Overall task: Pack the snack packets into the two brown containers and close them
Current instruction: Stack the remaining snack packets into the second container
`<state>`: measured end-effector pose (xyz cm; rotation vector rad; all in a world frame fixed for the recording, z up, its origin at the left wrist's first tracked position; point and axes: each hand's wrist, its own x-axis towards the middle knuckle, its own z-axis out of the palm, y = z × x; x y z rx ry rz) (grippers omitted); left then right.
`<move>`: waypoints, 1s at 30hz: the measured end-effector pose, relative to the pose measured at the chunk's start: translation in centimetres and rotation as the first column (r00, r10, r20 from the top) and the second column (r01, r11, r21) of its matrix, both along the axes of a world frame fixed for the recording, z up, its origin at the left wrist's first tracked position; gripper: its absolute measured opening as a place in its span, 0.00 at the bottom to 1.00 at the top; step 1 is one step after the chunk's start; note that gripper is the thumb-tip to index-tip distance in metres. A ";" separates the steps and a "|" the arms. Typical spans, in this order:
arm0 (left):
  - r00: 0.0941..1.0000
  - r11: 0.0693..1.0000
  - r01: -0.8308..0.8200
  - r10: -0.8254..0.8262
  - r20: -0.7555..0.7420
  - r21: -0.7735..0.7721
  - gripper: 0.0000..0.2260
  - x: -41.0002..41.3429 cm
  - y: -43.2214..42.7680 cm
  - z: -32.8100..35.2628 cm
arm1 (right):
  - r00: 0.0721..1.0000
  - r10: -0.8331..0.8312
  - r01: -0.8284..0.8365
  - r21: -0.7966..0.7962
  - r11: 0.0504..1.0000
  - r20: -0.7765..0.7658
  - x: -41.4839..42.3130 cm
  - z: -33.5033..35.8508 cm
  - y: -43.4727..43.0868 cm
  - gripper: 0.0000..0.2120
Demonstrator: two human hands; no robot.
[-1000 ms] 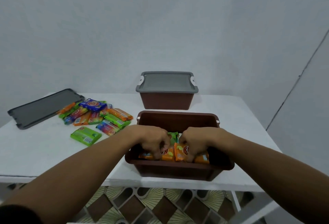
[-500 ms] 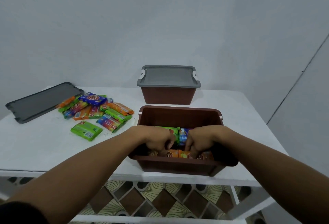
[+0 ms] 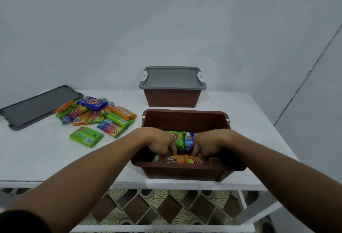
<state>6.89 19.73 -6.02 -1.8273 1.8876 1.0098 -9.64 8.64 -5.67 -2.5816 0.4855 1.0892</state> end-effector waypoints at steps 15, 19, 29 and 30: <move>0.944 0.686 -0.321 0.177 -0.278 -0.653 0.04 3.8 0.7 5.2 | 0.605 -0.210 0.183 0.123 0.975 0.768 4.3 5.1 -0.5 0.05; 0.921 0.613 -0.386 0.213 -0.327 -0.689 0.02 6.0 2.3 6.1 | 0.499 -0.224 0.157 0.167 0.973 0.837 6.7 5.6 0.5 0.03; 0.890 0.537 -0.453 0.323 -0.322 -0.712 0.03 13.2 8.3 6.9 | 0.494 -0.175 0.077 0.158 0.985 0.852 15.2 6.4 5.5 0.03; 0.891 0.531 -0.448 0.332 -0.310 -0.720 0.02 14.0 9.1 7.0 | 0.505 -0.172 0.074 0.156 0.985 0.846 16.2 6.3 6.1 0.03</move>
